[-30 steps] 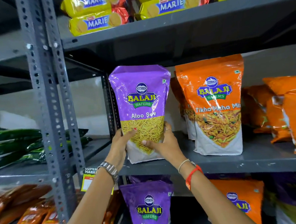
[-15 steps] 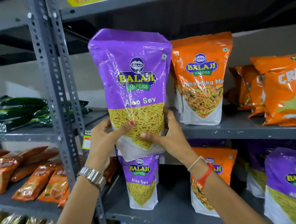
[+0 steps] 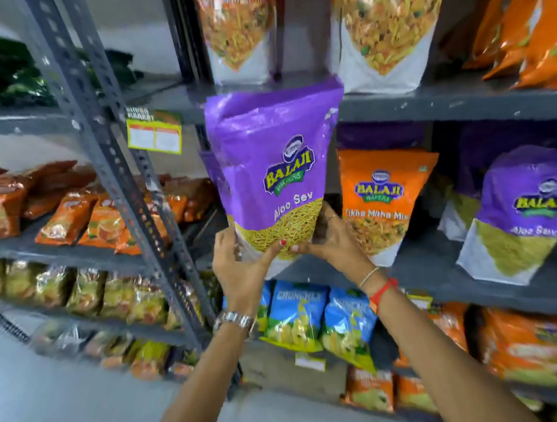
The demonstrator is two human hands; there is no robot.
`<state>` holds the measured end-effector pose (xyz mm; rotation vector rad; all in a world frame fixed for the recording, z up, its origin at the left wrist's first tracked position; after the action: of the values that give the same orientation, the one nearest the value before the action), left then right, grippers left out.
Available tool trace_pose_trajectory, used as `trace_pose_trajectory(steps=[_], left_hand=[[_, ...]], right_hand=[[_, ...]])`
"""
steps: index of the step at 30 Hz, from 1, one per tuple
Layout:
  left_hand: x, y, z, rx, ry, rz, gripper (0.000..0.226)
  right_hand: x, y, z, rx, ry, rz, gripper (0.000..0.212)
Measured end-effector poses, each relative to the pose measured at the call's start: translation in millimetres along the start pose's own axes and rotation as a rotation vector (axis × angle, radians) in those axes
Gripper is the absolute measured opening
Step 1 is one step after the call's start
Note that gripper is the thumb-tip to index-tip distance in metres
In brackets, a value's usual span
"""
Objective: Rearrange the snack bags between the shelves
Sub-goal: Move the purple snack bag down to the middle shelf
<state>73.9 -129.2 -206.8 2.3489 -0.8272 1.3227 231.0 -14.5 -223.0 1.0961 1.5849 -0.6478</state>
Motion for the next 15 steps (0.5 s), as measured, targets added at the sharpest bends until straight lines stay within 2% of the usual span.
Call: trace_pose_trajectory(steps=[7,11,15], left_hand=[[-66.3,-37.6,32.6,-0.007,0.137,-0.107,0.060],[-88.4,-66.2,40.0,0.030,0.268,-0.067,0.064],[-113.3,-95.0,38.2,-0.003,0.339,-0.090,0.069]], right_hand=[[78.2,11.6,12.8,0.089,-0.200,-0.019,0.081],[97.0,19.0,6.0,0.146,-0.235,-0.064,0.084],[111.8,33.9,-3.6,0.257,-0.263,-0.033,0.081]])
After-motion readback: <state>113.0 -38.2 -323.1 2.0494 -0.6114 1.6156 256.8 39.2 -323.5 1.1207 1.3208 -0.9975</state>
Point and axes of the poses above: each hand's wrist, its own z-axis away from the middle knuckle, its own y-axis out of the back of the hand, x = y × z, the point moved 8 cm from there along -z, towards the middle knuckle, and after that the axes turned 2 degrees about x, right-handed, at the moved point
